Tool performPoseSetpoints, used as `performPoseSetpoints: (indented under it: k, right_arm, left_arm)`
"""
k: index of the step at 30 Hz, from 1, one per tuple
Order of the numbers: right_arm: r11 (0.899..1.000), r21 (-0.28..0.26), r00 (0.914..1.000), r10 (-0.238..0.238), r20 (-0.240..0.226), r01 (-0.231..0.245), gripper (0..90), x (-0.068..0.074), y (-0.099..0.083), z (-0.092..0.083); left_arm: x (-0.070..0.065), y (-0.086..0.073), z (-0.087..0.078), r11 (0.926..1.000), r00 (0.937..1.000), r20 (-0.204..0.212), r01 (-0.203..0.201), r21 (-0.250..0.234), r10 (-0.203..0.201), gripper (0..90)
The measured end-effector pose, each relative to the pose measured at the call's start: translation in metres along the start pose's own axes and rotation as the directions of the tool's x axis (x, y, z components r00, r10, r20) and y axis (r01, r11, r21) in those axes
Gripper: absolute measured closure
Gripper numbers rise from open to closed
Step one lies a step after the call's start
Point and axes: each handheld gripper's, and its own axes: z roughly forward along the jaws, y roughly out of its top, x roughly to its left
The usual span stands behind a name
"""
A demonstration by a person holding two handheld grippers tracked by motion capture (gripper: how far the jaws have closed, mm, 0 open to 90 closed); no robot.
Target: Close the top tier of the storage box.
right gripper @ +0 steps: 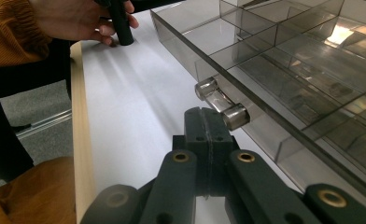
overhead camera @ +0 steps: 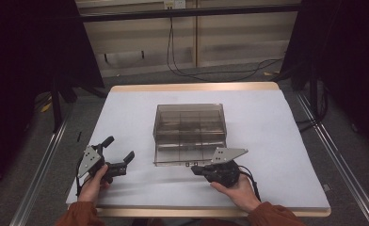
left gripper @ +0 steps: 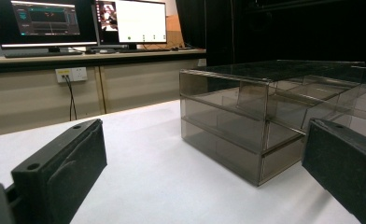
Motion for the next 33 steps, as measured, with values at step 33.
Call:
performPoseSetpoints:
  k: [33]
  right_arm:
    - [0.999, -0.019, 0.9983, -0.031, 0.049, 0.032, 90.0, 0.004, 0.0052, 0.005]
  left_arm:
    - [-0.0001, 0.0, 0.0001, 1.0, 1.0, 0.0, 0.0, -0.001, 0.0, 0.0]
